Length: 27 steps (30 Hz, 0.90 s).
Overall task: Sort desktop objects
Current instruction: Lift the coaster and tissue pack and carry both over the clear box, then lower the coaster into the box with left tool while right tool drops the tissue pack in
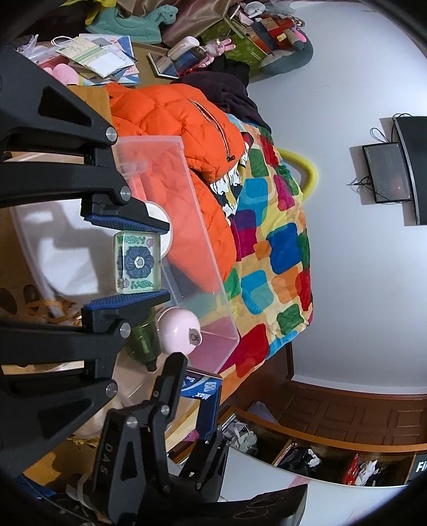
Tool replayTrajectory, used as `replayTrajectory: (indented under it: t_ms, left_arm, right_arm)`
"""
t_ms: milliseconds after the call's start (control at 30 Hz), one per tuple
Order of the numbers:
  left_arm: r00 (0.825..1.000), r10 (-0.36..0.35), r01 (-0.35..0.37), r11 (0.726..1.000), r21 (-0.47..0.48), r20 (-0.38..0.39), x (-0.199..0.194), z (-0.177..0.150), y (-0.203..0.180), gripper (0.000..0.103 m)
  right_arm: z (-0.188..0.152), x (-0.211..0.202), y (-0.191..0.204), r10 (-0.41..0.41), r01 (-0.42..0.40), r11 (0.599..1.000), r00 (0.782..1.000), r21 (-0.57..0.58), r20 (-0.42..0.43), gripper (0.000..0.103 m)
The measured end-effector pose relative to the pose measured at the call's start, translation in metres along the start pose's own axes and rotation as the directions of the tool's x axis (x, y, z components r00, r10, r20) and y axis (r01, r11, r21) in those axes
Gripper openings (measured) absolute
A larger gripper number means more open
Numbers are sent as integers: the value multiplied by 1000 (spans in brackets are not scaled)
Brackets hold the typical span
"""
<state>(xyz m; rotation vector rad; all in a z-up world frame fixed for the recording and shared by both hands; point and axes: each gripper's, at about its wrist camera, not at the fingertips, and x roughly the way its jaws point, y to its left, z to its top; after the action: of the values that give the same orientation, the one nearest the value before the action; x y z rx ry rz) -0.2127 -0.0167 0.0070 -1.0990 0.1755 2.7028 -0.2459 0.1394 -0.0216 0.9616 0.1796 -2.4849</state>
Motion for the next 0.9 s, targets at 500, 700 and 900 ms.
replayTrajectory:
  t_ms: [500,700,900]
  left_arm:
    - [999,44,-44,999,23,12,27,3,1,33]
    - [998,59,-60,997,50,25,26,1,-2,33]
    - [997,77,-78,995,69,18,31,-7,-3,33]
  right_arm:
    - [8,34,8,-18,18,999,1000,-29,-19,49]
    - [3,39,13,-30,29,998,999,-47,-20,49]
    - [-3,38,16,-57,56,996,998,-64,-8,49]
